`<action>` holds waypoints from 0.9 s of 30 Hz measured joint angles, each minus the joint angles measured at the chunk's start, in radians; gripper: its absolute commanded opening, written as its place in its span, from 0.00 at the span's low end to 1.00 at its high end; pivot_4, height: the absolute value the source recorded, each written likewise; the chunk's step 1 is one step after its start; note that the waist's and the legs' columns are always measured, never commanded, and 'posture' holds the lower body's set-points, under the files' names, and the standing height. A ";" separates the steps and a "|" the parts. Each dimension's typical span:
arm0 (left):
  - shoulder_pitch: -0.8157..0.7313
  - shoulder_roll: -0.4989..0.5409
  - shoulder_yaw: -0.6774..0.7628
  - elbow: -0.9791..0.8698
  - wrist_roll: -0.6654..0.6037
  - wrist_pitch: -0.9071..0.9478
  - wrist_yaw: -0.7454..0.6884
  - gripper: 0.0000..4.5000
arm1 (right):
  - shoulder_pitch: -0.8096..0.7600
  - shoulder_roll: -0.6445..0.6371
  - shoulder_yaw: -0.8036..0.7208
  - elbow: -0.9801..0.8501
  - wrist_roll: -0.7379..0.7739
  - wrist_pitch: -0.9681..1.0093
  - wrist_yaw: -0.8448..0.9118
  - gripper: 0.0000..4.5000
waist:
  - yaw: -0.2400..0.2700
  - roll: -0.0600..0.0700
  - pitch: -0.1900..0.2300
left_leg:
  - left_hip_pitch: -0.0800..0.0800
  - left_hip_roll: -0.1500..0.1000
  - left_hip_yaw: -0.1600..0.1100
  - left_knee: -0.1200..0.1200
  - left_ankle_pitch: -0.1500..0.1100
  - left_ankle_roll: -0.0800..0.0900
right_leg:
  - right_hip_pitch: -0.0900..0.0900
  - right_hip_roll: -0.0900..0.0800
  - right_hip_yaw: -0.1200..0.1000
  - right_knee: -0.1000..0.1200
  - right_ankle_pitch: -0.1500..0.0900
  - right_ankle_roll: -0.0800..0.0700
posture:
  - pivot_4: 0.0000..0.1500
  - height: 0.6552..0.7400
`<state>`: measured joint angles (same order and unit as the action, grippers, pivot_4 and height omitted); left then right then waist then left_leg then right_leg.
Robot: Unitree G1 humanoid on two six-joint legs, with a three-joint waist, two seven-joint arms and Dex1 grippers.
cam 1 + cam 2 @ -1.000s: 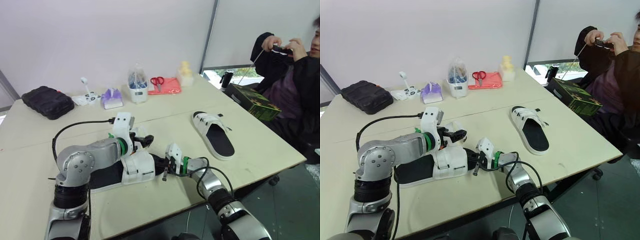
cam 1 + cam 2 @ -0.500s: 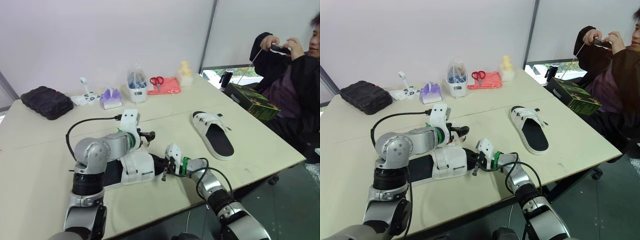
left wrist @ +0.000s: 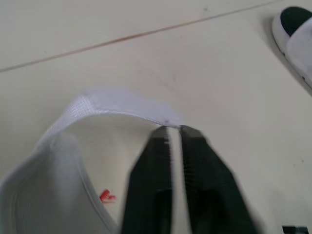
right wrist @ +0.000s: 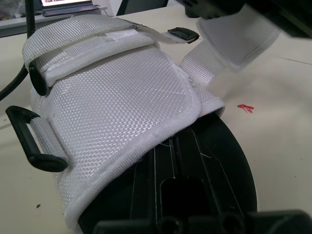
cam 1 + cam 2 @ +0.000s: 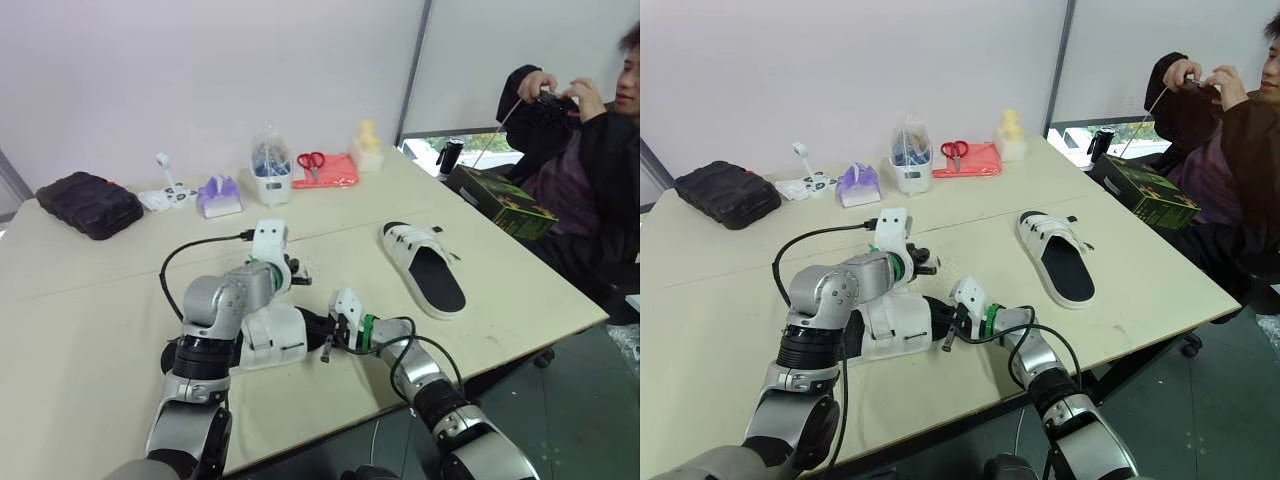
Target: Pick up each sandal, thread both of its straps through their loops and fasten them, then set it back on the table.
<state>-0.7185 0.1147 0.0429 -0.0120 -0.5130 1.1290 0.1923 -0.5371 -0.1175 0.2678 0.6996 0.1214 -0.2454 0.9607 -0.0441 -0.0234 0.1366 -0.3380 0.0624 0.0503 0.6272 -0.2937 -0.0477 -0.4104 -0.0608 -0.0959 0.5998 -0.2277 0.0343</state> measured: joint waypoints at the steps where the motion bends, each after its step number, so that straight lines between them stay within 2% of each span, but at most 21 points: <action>1: 0.000 0.000 0.002 0.000 0.004 -0.004 -0.014 0.01 | 0.000 0.000 0.000 0.000 0.000 0.000 0.000 0.00 | 0.000 0.000 0.000 | 0.000 0.000 0.000 0.000 0.000 0.000 | 0.000 0.000 0.000 0.000 0.000 0.000 | 1.00 1.00; 7: 0.018 -0.007 0.072 -0.106 -0.071 0.004 -0.134 0.01 | 0.001 0.001 0.000 -0.001 0.000 -0.002 -0.001 0.00 | 0.000 0.001 0.000 | 0.000 0.001 -0.001 0.000 0.000 0.000 | -0.001 0.000 0.000 -0.001 -0.001 -0.002 | 1.00 1.00; 11: 0.060 0.007 0.216 -0.208 -0.209 0.095 -0.191 0.01 | 0.001 0.003 0.001 -0.001 0.000 -0.004 -0.002 0.00 | -0.001 0.003 0.002 | 0.000 0.000 -0.002 -0.001 0.000 -0.001 | -0.001 0.000 -0.001 -0.001 -0.001 -0.002 | 1.00 1.00; 15: 0.043 0.027 0.376 -0.228 -0.356 0.220 -0.200 0.01 | 0.001 0.003 0.001 0.000 0.000 -0.005 -0.003 0.00 | -0.002 0.003 0.002 | 0.000 0.000 -0.003 0.000 0.000 0.000 | -0.001 0.001 -0.002 -0.002 -0.001 -0.002 | 1.00 1.00; 17: 0.034 0.068 0.457 -0.227 -0.404 0.279 -0.185 0.13 | 0.002 0.004 0.001 -0.001 0.000 -0.005 -0.003 0.00 | -0.002 0.003 0.002 | 0.000 0.000 -0.004 -0.001 0.000 0.000 | -0.001 0.001 -0.002 -0.002 -0.001 -0.002 | 1.00 1.00; 19: 0.034 0.103 0.498 -0.231 -0.412 0.311 -0.162 0.29 | 0.002 0.003 0.001 -0.001 0.000 -0.006 -0.002 0.00 | -0.001 0.003 0.002 | 0.000 0.000 -0.005 -0.001 0.000 -0.001 | -0.001 0.001 -0.002 -0.002 -0.001 -0.001 | 1.00 1.00; 25: 0.030 0.077 0.499 -0.299 -0.404 0.366 -0.077 0.97 | 0.003 0.002 0.000 0.000 0.000 -0.007 -0.003 0.00 | -0.001 0.002 0.003 | 0.000 0.001 -0.005 0.000 -0.001 -0.001 | 0.000 0.000 -0.001 -0.002 0.000 -0.001 | 1.00 1.00; 27: -0.027 -0.008 0.502 -0.319 -0.358 0.414 0.009 0.99 | 0.005 0.001 -0.001 0.000 0.000 -0.009 -0.004 0.00 | 0.002 0.001 0.003 | 0.000 0.000 -0.006 0.000 -0.001 -0.001 | 0.001 0.000 -0.001 -0.002 0.000 0.000 | 1.00 1.00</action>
<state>-0.7456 0.1068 0.5451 -0.3315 -0.8711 1.5435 0.2014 -0.5326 -0.1164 0.2666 0.6994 0.1214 -0.2541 0.9569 -0.0423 -0.0227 0.1398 -0.3378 0.0628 0.0440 0.6273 -0.2943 -0.0486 -0.4096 -0.0603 -0.0971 0.5977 -0.2276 0.0342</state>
